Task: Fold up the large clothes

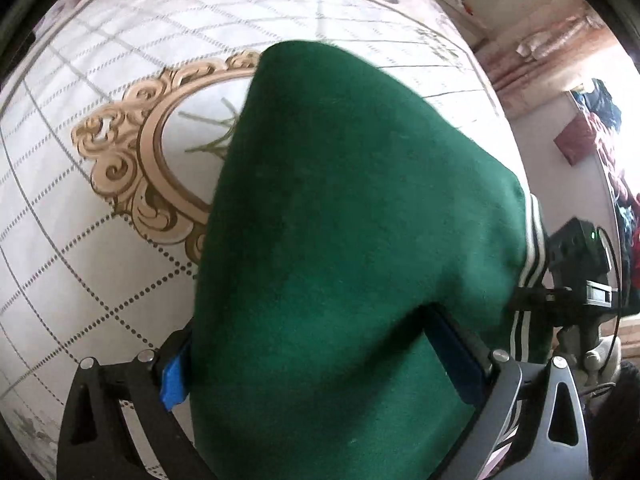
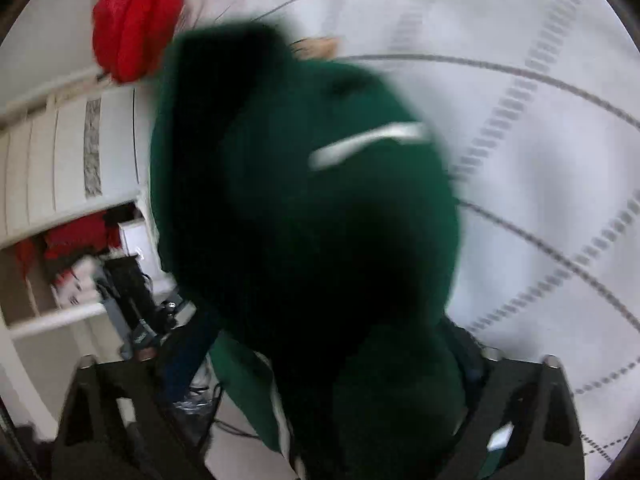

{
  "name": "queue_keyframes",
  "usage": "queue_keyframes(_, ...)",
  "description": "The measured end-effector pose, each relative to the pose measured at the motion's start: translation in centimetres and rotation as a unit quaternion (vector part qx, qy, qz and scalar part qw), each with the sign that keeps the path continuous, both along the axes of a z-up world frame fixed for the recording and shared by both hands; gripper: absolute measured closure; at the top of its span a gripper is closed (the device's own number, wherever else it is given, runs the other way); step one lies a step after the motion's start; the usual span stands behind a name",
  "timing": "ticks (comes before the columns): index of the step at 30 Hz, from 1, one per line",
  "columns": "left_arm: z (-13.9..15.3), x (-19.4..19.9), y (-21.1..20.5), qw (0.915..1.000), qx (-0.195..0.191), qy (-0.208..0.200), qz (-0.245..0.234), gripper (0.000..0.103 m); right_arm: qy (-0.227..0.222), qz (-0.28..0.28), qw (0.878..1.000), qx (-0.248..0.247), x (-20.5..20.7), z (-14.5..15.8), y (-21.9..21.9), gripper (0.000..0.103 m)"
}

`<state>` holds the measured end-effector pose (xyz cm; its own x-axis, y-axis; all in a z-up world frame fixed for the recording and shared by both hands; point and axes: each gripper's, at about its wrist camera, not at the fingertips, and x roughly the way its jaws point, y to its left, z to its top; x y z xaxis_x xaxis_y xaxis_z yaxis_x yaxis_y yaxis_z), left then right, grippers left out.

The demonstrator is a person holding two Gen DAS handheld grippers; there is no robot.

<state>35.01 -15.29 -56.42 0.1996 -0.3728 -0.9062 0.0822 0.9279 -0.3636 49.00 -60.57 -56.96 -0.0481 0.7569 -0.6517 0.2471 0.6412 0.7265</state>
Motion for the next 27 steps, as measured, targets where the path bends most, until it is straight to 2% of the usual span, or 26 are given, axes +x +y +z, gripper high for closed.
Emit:
queue_keyframes(2,0.4,0.5,0.4,0.9998,0.01,-0.012,-0.008,0.0,-0.002,-0.017,1.0,0.001,0.0,0.7,0.4,0.033)
queue_keyframes(3,0.6,0.8,0.6,0.9998,0.01,-0.015,-0.009,0.001,0.0,-0.03,1.0,0.006,0.0,1.0,0.2,0.043)
queue_keyframes(4,0.9,1.1,0.9,0.9998,0.004,-0.015,-0.008,0.001,0.001,-0.04,0.999,0.005,0.1,1.4,-0.2,0.049)
queue_keyframes(10,3.0,2.6,1.6,0.9997,-0.008,-0.024,-0.005,0.003,-0.016,-0.049,0.999,-0.016,1.2,3.9,1.0,0.062)
queue_keyframes(16,5.9,5.9,1.9,0.9987,-0.011,-0.051,0.002,0.003,-0.045,-0.059,0.997,-0.018,4.6,6.8,1.6,0.066)
queue_keyframes(21,7.6,12.2,2.4,0.9974,-0.017,-0.07,0.006,0.003,-0.062,-0.07,0.995,-0.019,11.4,8.4,-0.3,0.066)
queue_keyframes(27,7.2,24.6,2.7,0.996,-0.005,-0.089,0.008,0.003,-0.08,-0.074,0.994,-0.028,25.5,7.4,0.1,0.066)
